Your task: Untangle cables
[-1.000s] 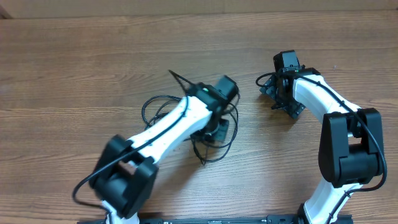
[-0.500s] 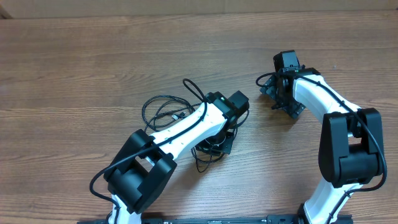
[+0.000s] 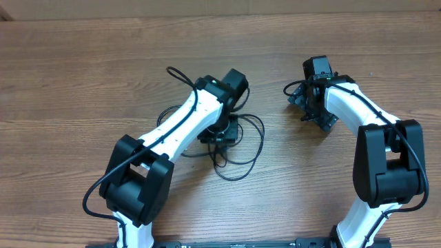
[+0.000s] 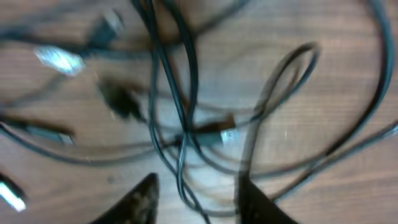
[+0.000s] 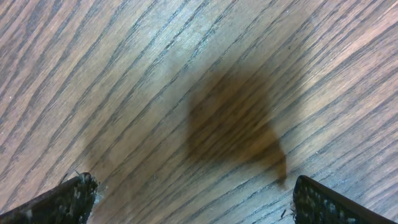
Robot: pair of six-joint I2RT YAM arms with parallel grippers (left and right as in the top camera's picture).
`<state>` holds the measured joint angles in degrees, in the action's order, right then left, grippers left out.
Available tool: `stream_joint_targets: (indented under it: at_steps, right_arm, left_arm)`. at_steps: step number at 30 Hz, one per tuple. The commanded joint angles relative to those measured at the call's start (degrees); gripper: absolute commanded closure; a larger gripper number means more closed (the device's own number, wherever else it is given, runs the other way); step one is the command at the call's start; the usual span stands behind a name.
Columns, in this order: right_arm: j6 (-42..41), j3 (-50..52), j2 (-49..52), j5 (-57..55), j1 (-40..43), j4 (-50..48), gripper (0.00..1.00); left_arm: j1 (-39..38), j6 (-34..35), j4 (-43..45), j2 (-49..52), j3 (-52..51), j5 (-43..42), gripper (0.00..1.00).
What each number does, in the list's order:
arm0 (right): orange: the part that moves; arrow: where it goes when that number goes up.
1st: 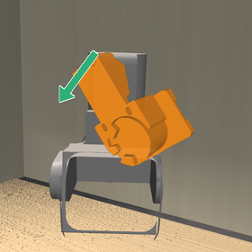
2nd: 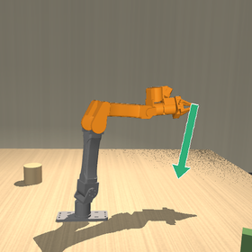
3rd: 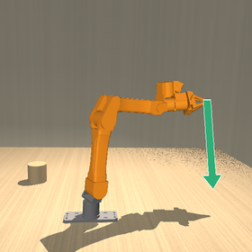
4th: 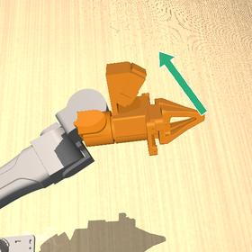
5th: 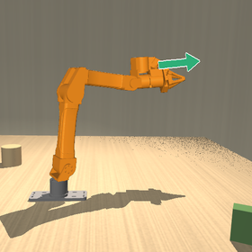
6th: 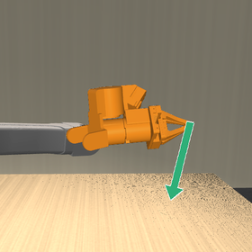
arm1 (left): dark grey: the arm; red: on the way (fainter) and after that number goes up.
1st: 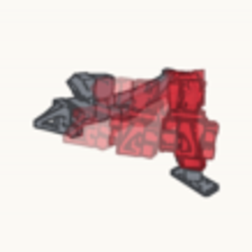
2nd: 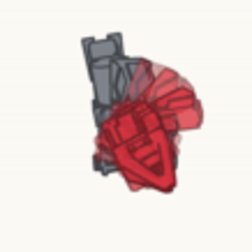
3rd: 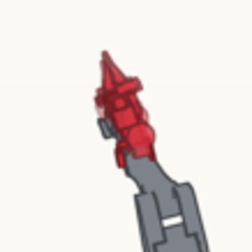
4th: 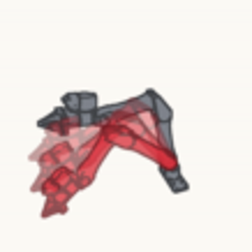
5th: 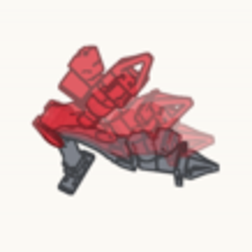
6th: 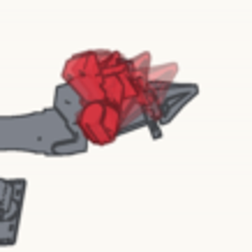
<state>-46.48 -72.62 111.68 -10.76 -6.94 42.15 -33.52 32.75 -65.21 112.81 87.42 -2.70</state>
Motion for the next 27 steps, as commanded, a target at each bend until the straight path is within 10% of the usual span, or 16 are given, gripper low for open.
stream_joint_targets:
  at_steps: [1, 12, 16, 22, 27]
  right_arm:
    - [-0.2, 0.3, -0.6, -0.4, 0.0, -0.1, 0.0]
    - [-0.2, 0.3, -0.6, -0.4, 0.0, -0.1, 0.0]
    - [-0.2, 0.3, -0.6, -0.5, 0.0, -0.1, 0.0]
    - [-0.2, 0.3, -0.6, -0.5, 0.0, -0.1, 0.0]
    - [-0.2, 0.3, -0.6, -0.5, 0.0, -0.1, 0.0]
  left_arm:
    - [0.7, 1.4, 2.8, -1.6, 1.1, 5.0, 0.65]
    - [-1.0, -5.2, 9.3, -1.6, -0.4, 0.7, 0.53]
    - [-1.0, -6.1, 7.3, -1.6, -0.4, 8.4, 0.28]
    - [0.6, -3.0, 10.3, -1.6, -0.4, 8.1, 0.19]
    - [0.7, -1.2, 13.7, -1.5, -0.4, 10.7, 0.33]
